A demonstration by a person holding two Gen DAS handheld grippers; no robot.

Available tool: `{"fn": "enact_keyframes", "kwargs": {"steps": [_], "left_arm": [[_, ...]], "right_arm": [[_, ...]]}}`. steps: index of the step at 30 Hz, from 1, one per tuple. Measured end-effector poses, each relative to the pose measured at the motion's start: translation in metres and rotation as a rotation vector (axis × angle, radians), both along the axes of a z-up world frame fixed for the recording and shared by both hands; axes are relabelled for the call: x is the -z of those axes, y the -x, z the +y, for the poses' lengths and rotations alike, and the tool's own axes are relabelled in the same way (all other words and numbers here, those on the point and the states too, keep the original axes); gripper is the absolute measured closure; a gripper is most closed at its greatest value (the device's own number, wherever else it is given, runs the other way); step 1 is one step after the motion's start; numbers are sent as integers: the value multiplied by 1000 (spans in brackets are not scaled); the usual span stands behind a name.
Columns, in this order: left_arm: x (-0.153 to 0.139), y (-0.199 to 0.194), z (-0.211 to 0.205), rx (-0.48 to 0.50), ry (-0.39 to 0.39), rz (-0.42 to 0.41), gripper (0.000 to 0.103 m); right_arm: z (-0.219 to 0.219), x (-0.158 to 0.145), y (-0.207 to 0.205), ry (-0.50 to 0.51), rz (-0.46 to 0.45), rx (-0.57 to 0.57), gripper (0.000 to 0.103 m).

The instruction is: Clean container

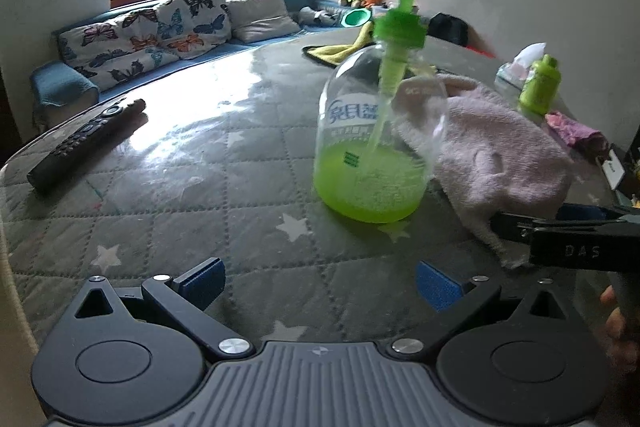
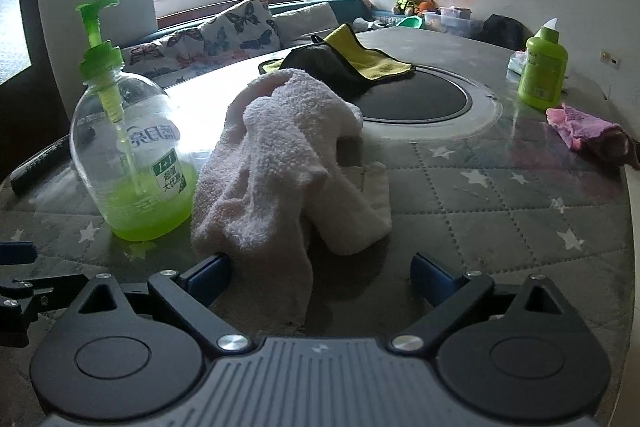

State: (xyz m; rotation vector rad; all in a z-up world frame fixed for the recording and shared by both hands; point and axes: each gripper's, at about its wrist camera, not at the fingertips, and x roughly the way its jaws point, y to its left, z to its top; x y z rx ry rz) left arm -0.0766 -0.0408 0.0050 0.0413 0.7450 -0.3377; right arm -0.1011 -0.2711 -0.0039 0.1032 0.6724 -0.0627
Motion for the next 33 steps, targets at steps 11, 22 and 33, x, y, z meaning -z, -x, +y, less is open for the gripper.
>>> {"fn": "enact_keyframes", "kwargs": {"steps": [11, 22, 33], "left_arm": [[5, -6, 0, -39, -40, -6, 0], [9, -9, -5, -52, -73, -29, 0], [10, -12, -3, -53, -67, -43, 0]], "right_arm": [[1, 1, -6, 22, 16, 14, 0], [0, 4, -6, 21, 14, 12, 0], [0, 3, -6, 22, 14, 12, 0]]}}
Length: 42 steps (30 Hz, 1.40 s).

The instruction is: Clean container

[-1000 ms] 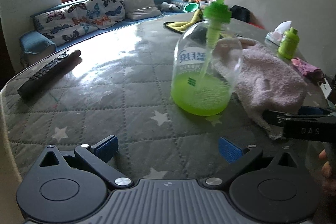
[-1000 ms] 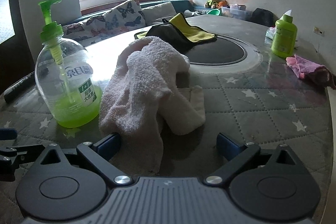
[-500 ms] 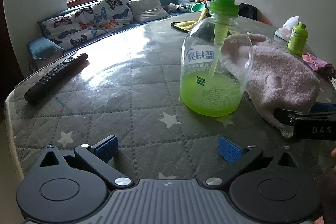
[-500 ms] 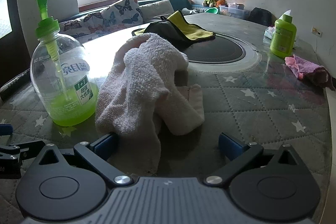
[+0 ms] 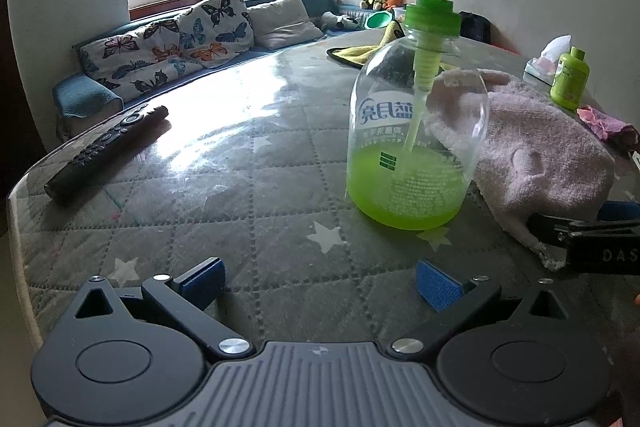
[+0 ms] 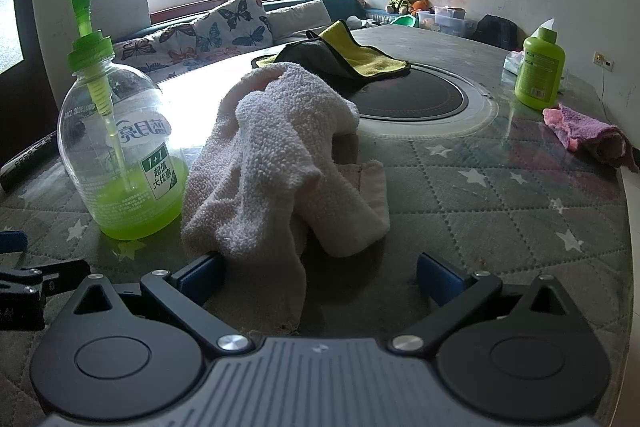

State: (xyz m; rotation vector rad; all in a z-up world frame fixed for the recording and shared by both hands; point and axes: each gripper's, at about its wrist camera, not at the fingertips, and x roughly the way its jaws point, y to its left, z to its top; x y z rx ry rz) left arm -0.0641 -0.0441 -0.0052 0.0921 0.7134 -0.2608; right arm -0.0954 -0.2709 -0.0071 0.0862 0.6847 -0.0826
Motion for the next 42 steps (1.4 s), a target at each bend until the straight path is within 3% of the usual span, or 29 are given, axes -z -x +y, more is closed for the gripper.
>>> {"fn": "enact_keyframes", "kwargs": {"steps": [42], "left_arm": [[2, -1, 2, -6, -3, -12, 0]], "right_arm": [[1, 0, 0, 0, 0, 2, 0]]}}
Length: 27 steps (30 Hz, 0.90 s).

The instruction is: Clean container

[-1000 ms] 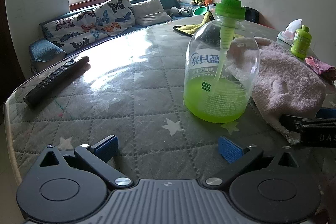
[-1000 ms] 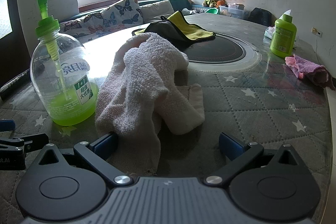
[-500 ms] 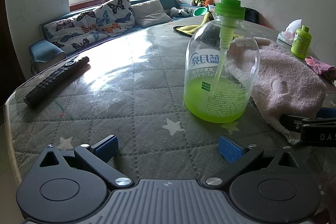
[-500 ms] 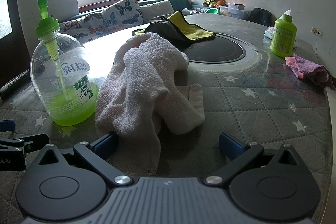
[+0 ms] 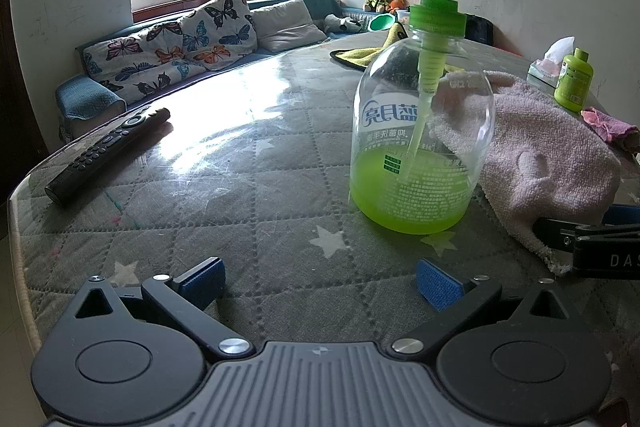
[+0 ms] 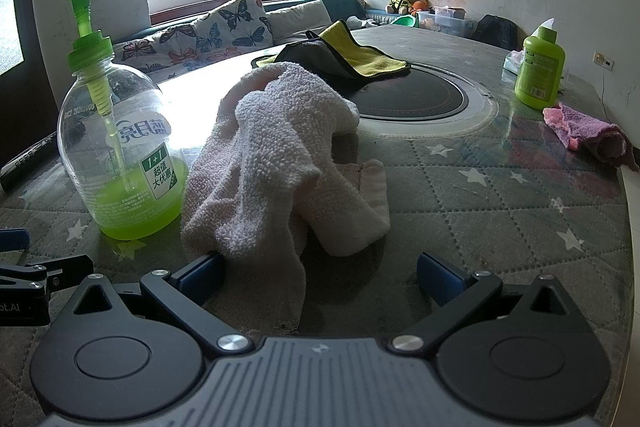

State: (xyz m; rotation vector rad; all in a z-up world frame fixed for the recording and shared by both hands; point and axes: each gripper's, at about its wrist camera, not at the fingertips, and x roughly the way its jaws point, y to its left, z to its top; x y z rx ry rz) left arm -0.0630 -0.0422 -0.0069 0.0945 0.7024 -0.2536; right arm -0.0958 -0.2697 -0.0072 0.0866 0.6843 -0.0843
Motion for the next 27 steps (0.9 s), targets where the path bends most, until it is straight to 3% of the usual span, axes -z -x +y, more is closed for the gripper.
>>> {"fn": "enact_keyframes", "kwargs": {"steps": [27], "left_arm": [[0, 1, -1, -1, -2, -3, 0]], "right_arm": [[0, 0, 0, 0, 0, 0, 0]]}}
